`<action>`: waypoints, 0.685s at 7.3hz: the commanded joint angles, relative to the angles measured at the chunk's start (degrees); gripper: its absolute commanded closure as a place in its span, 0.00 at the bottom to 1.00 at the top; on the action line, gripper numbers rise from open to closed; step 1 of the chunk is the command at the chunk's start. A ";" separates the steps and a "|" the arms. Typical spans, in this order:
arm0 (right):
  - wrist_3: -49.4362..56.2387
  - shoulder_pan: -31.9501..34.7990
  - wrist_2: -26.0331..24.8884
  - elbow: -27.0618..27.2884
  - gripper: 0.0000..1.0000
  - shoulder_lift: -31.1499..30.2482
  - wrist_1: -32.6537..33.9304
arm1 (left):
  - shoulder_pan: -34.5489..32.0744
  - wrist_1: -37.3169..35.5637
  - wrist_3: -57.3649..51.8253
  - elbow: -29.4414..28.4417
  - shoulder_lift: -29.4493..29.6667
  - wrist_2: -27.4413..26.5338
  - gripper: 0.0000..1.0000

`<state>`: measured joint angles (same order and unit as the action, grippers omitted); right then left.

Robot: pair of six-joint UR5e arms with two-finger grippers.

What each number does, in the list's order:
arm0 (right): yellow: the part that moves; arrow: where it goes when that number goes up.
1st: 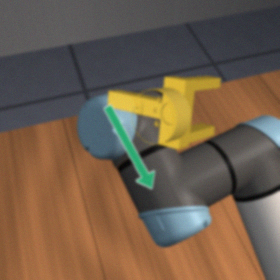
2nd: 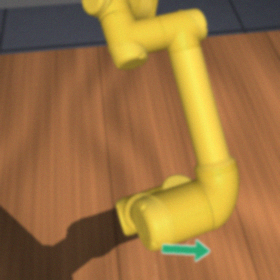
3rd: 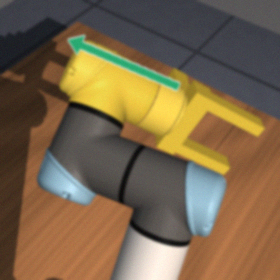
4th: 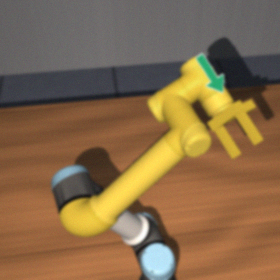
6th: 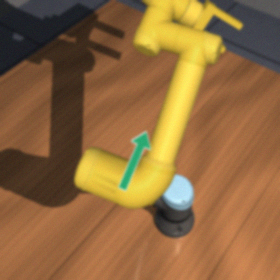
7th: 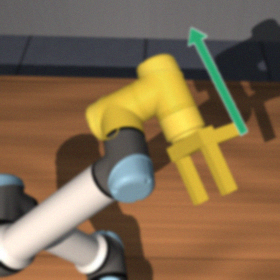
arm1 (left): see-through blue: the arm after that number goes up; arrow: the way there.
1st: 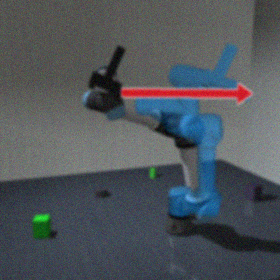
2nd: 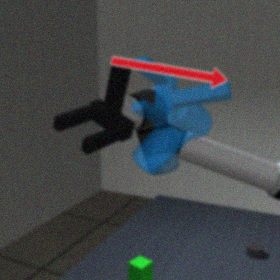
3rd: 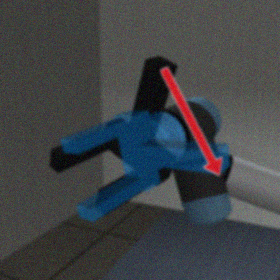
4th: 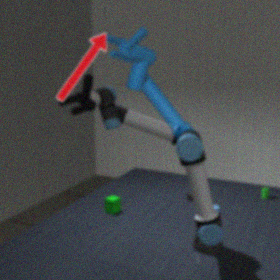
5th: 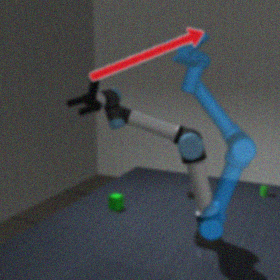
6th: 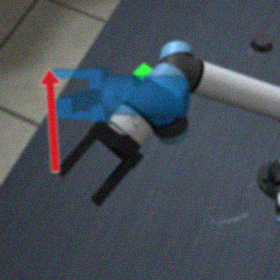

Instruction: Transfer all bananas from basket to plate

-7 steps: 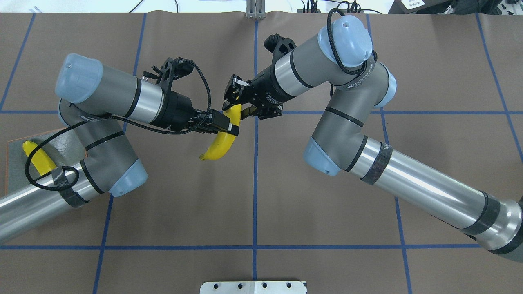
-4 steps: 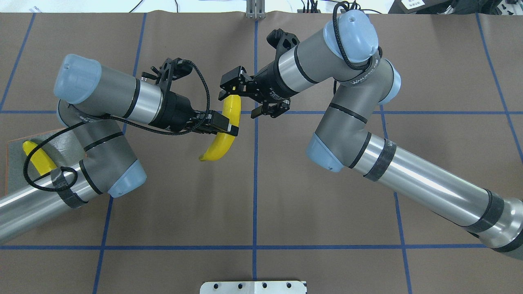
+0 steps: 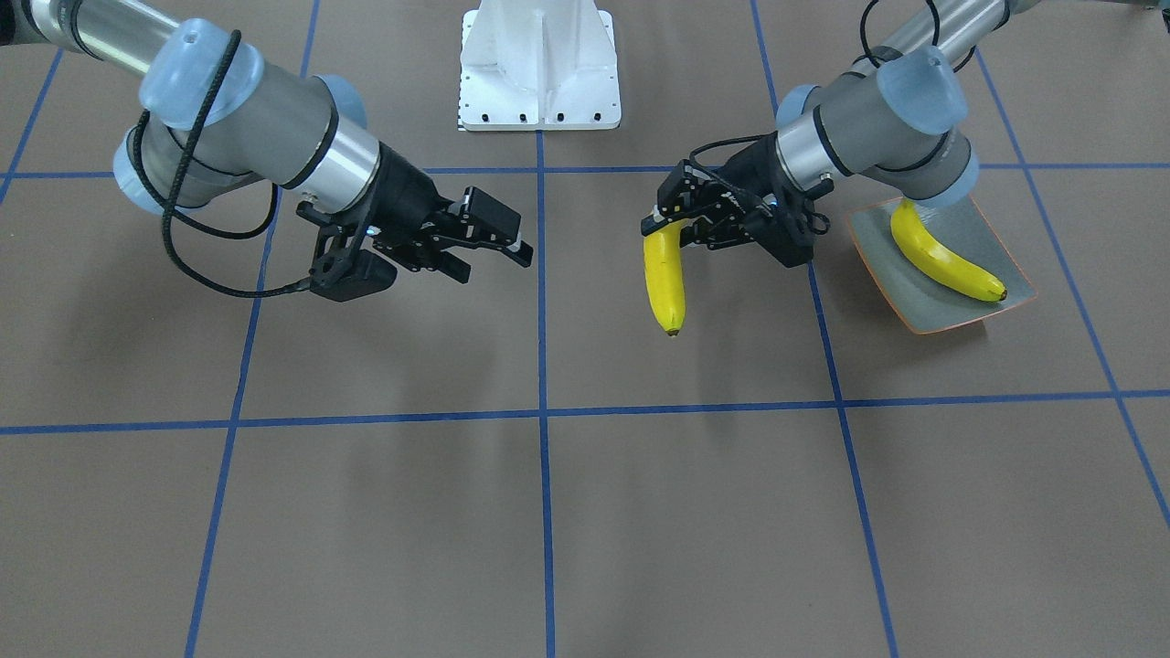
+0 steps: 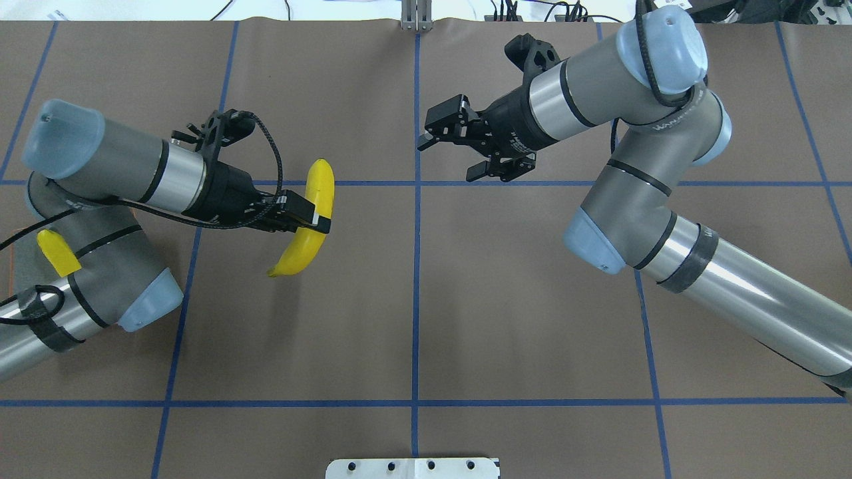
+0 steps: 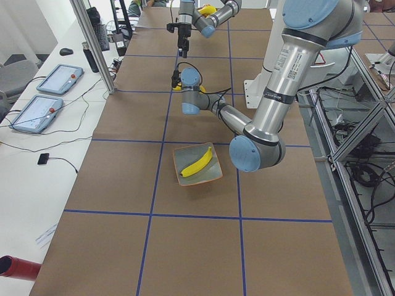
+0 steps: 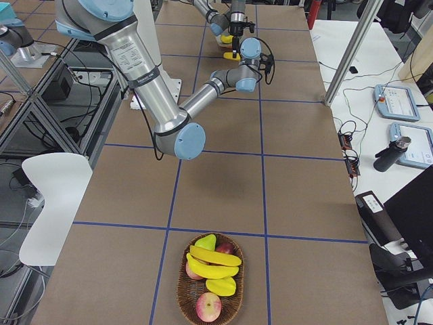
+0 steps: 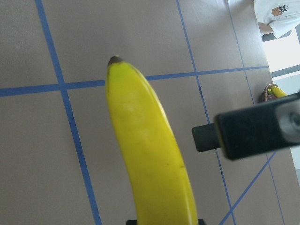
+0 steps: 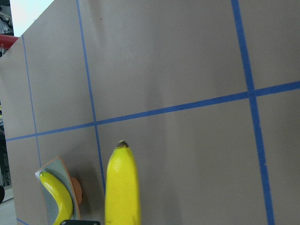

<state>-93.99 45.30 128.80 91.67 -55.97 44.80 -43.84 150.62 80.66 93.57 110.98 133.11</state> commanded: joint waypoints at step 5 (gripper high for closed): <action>0.39 1.89 -5.22 0.18 0.00 -5.37 0.11 | -14.51 -19.22 2.67 5.46 -16.14 6.02 1.00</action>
<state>-93.56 47.21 124.53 91.87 -60.99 44.91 -57.06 138.92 83.73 97.67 96.55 139.11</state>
